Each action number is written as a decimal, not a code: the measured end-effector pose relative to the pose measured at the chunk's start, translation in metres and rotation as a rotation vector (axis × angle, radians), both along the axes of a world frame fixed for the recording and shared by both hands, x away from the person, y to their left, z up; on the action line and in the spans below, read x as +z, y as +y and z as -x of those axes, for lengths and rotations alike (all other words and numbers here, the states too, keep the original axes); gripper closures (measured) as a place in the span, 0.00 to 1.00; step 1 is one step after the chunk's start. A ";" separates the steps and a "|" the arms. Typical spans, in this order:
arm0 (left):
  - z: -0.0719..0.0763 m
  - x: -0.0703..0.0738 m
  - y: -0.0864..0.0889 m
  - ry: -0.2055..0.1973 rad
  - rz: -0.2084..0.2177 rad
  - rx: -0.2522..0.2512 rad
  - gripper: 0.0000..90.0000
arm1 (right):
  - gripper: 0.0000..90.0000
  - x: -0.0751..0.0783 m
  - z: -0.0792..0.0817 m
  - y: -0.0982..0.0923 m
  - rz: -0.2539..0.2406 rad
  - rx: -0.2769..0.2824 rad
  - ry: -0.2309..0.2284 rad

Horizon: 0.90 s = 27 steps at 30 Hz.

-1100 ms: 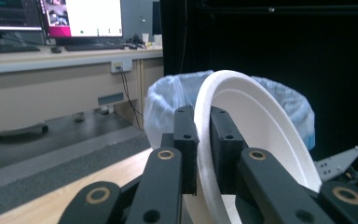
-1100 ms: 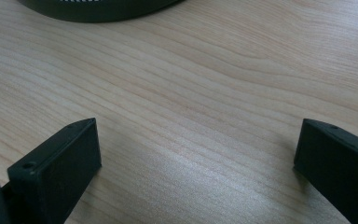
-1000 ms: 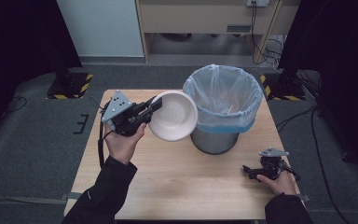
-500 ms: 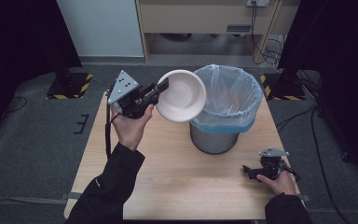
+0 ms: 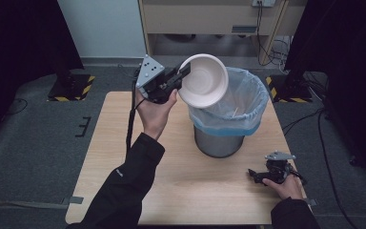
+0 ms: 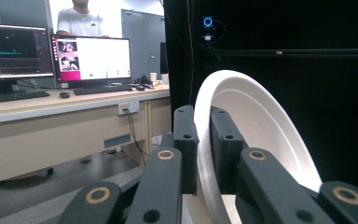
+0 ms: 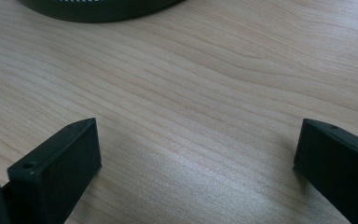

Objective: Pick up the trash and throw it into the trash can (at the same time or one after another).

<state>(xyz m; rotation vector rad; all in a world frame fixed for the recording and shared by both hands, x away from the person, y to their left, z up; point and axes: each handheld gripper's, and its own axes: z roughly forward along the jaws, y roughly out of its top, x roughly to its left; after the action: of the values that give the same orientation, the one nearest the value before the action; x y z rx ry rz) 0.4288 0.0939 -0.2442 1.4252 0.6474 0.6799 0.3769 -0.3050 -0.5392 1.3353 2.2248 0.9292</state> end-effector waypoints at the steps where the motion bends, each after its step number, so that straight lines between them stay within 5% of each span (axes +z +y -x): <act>1: -0.002 0.000 -0.003 -0.001 0.000 0.002 0.92 | 0.01 0.000 0.000 0.000 0.001 0.002 -0.003; 12: -0.032 -0.018 -0.042 -0.014 -0.038 0.037 0.92 | 0.01 0.000 0.000 0.000 0.001 0.002 -0.003; 18: -0.045 -0.035 -0.060 0.006 -0.056 -0.013 0.87 | 0.01 0.000 0.000 0.000 0.000 0.003 -0.003; 21: -0.044 -0.039 -0.060 0.015 -0.052 -0.033 0.73 | 0.01 0.000 0.000 0.000 0.000 0.003 -0.003; 27: -0.028 -0.042 -0.041 0.045 -0.011 -0.055 0.63 | 0.01 0.000 0.000 0.000 0.001 0.004 -0.003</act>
<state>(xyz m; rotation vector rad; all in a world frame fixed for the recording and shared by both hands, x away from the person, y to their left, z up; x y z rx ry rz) 0.4567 0.0526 -0.2864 1.4667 0.6383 0.6109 0.3771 -0.3052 -0.5393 1.3293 2.2260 0.9309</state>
